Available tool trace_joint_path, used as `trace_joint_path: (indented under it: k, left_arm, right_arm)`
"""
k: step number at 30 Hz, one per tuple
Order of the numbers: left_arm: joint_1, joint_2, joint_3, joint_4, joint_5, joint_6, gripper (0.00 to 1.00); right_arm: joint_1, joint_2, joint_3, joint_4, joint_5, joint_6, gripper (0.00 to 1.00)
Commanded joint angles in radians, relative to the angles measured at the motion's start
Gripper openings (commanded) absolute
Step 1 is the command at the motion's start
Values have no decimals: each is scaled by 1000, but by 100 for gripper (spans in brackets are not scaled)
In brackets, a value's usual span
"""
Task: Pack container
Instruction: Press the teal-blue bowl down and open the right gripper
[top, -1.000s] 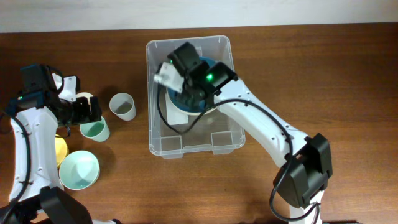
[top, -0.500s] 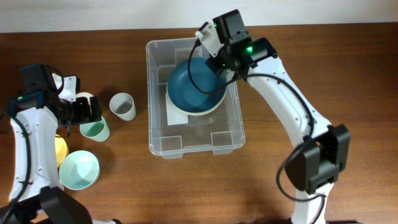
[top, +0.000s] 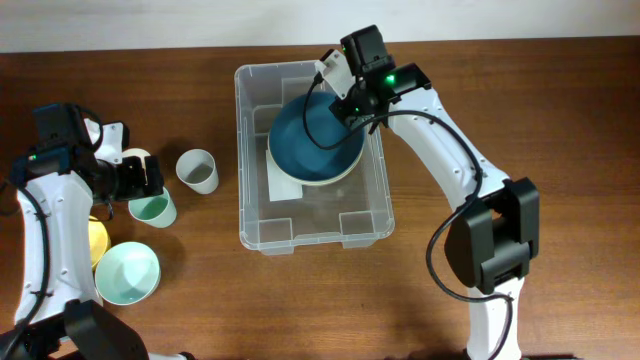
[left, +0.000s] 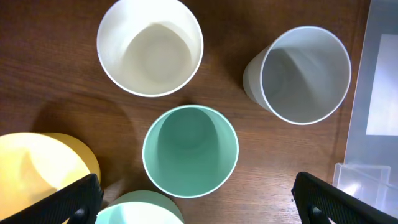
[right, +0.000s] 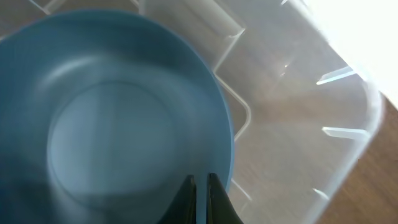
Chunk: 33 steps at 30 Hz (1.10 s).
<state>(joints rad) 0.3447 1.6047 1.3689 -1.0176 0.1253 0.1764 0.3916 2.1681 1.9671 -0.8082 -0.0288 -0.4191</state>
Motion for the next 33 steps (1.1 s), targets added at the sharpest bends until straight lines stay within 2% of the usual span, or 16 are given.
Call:
trace_joint_path:
  k: [1,12,33]
  left_arm:
    - [5,2,8,-9,17,16,100]
    - [5,2,8,-12,17,16,100]
    - [5,2,8,-13,17,16,100]
  right_arm:
    - [0,45,8,4,-12,9,4]
    - [0,61,8,32,98,14,4]
    - [-8,63,6,35,131,40,4]
